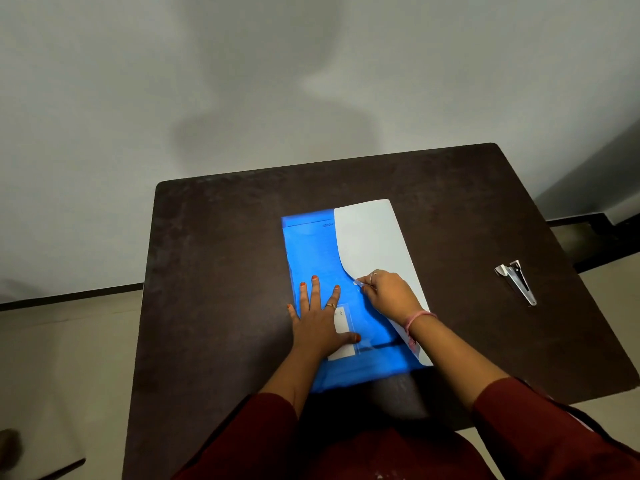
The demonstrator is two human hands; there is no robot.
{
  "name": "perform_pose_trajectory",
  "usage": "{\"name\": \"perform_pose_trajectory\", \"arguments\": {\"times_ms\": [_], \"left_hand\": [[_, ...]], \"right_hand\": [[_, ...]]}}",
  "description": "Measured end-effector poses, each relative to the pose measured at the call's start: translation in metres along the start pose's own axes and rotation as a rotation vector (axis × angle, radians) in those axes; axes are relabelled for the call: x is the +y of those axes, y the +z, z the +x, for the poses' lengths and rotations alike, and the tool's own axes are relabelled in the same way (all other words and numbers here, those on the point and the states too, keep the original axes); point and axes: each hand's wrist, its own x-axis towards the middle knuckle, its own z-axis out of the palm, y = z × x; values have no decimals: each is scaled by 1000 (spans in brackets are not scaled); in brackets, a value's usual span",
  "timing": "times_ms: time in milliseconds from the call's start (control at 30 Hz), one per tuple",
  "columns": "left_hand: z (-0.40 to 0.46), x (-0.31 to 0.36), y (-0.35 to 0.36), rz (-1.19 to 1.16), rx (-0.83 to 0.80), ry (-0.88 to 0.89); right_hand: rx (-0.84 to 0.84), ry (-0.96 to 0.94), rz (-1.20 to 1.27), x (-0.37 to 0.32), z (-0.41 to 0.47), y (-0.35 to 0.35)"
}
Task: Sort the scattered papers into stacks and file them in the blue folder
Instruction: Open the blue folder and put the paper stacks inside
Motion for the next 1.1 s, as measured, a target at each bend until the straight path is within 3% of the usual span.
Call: {"name": "perform_pose_trajectory", "arguments": {"times_ms": [533, 833, 1100], "left_hand": [[-1, 2, -2, -6, -3, -11], [1, 10, -7, -16, -19, -49], [2, 13, -8, -22, -31, -67]], "right_hand": [[-56, -117, -399, -14, -13, 8], [-277, -134, -339, -8, -12, -9], [-263, -109, -462, -14, -7, -2]]}}
